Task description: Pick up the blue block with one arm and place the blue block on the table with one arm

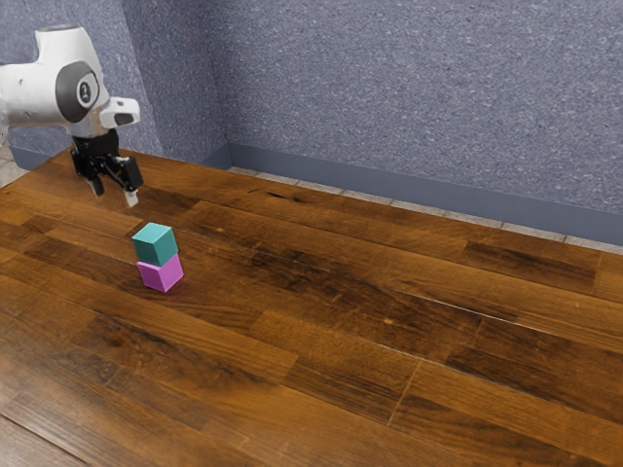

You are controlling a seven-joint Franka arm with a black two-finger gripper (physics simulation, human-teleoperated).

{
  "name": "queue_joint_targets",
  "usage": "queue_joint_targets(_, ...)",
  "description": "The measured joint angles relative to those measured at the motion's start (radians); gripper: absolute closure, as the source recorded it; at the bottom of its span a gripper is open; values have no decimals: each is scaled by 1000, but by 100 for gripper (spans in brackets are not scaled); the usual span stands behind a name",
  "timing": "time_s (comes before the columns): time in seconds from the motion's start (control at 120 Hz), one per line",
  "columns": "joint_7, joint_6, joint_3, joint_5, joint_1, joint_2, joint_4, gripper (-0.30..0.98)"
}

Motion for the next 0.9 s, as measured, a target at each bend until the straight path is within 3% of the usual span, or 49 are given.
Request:
queue_joint_targets(0.375, 42, 32, -12, -59, 8, 130, 20, 2)
queue_joint_targets(0.9, 76, 49, -14, -66, 27, 217, 94, 2)
